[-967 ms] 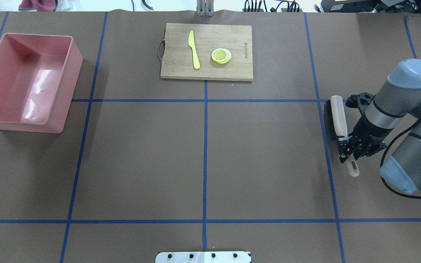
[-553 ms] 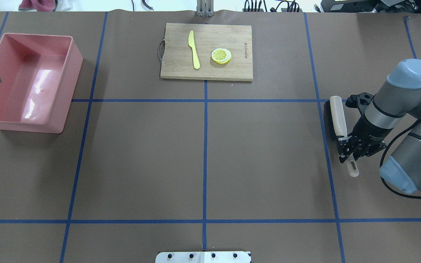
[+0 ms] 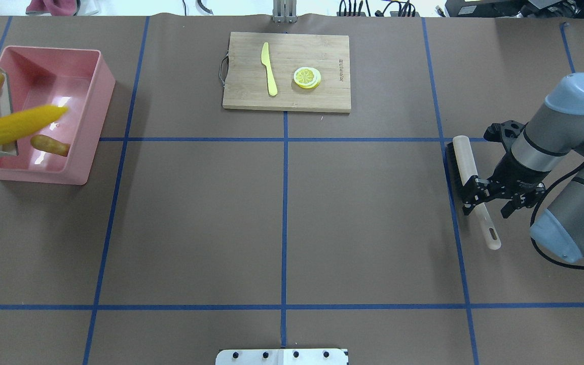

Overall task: Sweep and dump trash into bin
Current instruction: 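Shake the dustpan contents into the pink bin while the right releases the brush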

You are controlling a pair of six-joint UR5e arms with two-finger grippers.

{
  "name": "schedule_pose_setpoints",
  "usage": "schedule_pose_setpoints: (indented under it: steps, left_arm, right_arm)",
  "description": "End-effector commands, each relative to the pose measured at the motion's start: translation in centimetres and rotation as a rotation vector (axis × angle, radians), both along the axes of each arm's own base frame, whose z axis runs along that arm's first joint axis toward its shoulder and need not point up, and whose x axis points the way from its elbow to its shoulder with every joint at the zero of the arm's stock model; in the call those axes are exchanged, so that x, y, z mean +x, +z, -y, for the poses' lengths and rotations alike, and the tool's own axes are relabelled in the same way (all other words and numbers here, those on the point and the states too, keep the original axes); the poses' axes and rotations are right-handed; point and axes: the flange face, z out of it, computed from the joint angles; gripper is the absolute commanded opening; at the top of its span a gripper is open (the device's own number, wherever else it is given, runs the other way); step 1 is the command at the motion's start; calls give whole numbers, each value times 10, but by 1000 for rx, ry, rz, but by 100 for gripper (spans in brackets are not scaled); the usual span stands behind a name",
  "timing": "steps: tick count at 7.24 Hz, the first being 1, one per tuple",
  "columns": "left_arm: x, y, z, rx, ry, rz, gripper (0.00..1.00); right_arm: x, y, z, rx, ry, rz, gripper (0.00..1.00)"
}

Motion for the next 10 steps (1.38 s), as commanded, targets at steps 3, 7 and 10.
schedule_pose_setpoints:
  steps: [3,7,10]
  left_arm:
    - [-21,11,-6,-4,133,187,0]
    - [-52,-11,-7,-8,82,200,0]
    - [-89,-84,-13,151,-71,186,0]
  right_arm:
    - [85,8,43,99,100,0,100]
    - [228,80,42,372,27,-113,100]
    - [330,142,-11,382,46,-135,100]
